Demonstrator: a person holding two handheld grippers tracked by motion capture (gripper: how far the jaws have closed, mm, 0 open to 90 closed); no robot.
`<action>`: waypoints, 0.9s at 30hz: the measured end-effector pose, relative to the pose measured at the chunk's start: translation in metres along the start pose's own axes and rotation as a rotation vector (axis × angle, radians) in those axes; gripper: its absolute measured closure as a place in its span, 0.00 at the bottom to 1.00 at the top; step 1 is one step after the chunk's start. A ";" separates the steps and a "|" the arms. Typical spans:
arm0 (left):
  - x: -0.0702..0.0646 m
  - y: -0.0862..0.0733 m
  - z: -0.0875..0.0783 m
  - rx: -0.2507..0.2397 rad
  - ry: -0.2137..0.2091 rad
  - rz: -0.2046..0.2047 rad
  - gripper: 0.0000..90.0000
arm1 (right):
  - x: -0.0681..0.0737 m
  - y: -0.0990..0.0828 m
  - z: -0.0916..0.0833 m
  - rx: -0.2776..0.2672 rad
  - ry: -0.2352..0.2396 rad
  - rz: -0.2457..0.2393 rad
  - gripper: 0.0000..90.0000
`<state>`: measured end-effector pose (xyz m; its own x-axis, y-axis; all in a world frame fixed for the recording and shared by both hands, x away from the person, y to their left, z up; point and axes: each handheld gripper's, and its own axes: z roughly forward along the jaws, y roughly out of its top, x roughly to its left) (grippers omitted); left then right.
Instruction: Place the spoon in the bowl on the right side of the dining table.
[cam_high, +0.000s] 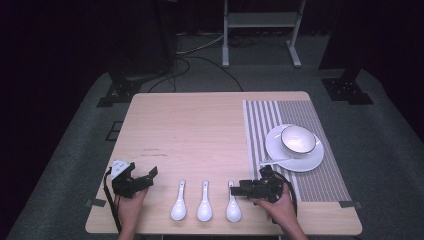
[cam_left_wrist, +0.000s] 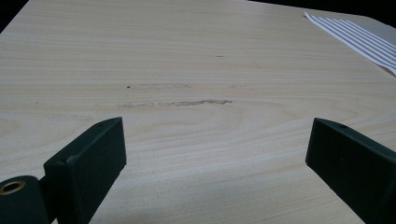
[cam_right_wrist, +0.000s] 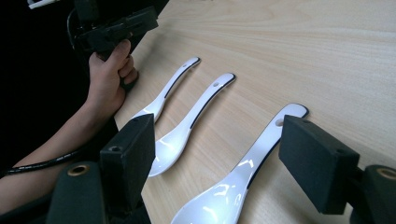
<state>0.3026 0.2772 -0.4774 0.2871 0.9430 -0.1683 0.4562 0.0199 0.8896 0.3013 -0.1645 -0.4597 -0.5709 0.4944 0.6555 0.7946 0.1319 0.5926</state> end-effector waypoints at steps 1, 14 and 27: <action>0.000 0.000 0.000 -0.001 0.000 -0.001 0.04 | 0.000 0.001 0.001 0.003 -0.001 0.005 0.32; 0.000 0.000 0.000 -0.003 0.000 -0.002 0.04 | -0.016 0.009 0.020 0.071 -0.087 0.051 0.49; 0.001 0.000 -0.001 -0.007 -0.005 -0.009 0.04 | -0.018 0.011 0.029 0.085 -0.122 0.076 0.55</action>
<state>0.3021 0.2784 -0.4775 0.2869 0.9411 -0.1788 0.4532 0.0311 0.8909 0.3266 -0.1475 -0.4784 -0.4830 0.6058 0.6322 0.8524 0.1600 0.4978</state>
